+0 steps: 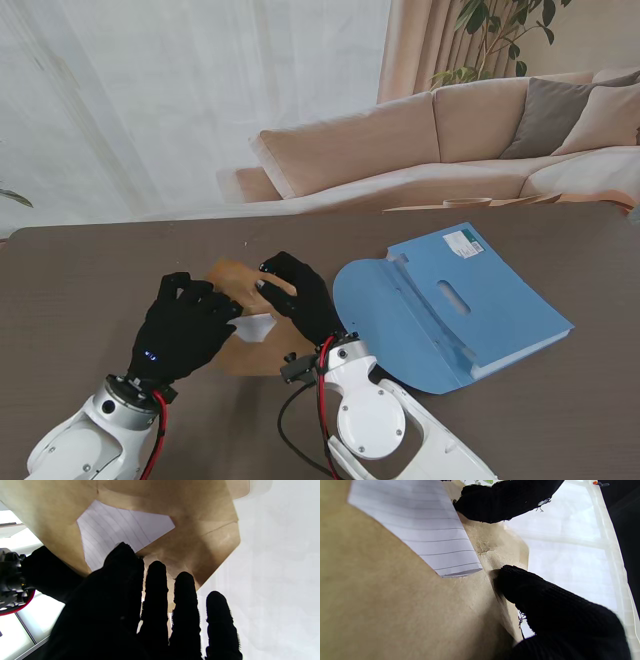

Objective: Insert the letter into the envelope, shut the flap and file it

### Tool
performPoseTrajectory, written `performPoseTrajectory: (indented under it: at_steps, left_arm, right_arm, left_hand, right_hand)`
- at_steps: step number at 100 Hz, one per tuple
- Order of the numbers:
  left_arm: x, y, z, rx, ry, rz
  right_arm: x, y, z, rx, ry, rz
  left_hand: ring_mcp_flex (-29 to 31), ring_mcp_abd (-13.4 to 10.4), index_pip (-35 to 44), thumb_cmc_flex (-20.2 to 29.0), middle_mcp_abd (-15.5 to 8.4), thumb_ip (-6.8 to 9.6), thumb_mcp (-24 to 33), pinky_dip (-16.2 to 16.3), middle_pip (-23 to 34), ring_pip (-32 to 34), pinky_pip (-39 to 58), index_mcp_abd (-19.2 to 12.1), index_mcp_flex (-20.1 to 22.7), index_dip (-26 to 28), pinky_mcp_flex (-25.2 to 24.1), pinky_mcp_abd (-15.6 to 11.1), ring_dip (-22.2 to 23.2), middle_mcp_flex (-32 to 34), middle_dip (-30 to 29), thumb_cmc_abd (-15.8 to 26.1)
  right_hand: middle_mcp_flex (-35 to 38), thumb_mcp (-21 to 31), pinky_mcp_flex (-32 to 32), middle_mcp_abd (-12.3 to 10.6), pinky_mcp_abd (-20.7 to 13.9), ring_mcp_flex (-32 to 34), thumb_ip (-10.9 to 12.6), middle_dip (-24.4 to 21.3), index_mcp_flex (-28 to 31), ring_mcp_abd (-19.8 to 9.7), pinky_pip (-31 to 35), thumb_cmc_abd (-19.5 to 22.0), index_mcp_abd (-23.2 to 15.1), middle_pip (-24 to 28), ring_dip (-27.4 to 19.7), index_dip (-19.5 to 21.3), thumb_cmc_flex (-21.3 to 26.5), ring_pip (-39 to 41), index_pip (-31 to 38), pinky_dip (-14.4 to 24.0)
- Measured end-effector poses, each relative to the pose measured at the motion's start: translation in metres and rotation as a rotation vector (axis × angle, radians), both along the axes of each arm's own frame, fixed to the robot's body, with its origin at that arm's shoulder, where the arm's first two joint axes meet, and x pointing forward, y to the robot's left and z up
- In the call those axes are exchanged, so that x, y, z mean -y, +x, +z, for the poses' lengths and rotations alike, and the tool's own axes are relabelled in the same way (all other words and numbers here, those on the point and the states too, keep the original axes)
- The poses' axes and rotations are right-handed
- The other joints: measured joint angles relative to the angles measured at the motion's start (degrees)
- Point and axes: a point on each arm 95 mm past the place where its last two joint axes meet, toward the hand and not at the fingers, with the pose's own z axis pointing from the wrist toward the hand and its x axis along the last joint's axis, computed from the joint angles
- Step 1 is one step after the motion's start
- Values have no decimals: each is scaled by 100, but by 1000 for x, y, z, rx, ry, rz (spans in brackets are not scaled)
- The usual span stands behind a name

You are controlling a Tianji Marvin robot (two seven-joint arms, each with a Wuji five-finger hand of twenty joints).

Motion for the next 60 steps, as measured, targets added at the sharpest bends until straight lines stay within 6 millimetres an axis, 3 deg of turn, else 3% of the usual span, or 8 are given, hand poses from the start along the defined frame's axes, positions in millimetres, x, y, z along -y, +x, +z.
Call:
performPoseTrajectory:
  at_steps: [11, 60]
  left_arm:
    - [0, -1, 1, 3, -3, -4]
    - [11, 4, -2, -5, 9, 5]
  right_arm:
    - [0, 0, 0, 1, 0, 0]
    - [0, 0, 0, -1, 3, 3]
  left_hand:
    - [14, 0, 549, 6, -51, 0, 0, 0, 68, 100, 0, 0, 7, 352, 11, 0, 0, 278, 75, 0]
    - [163, 9, 667, 172, 1, 0, 12, 0, 182, 237, 0, 24, 263, 169, 60, 0, -1, 520, 72, 0]
  right_hand:
    - [0, 0, 0, 0, 0, 0, 0, 0, 0, 0, 0, 0, 0, 0, 0, 0, 0, 0, 0, 0]
    - [0, 0, 0, 0, 0, 0, 0, 0, 0, 1, 0, 0, 0, 0, 0, 0, 0, 0, 0, 0]
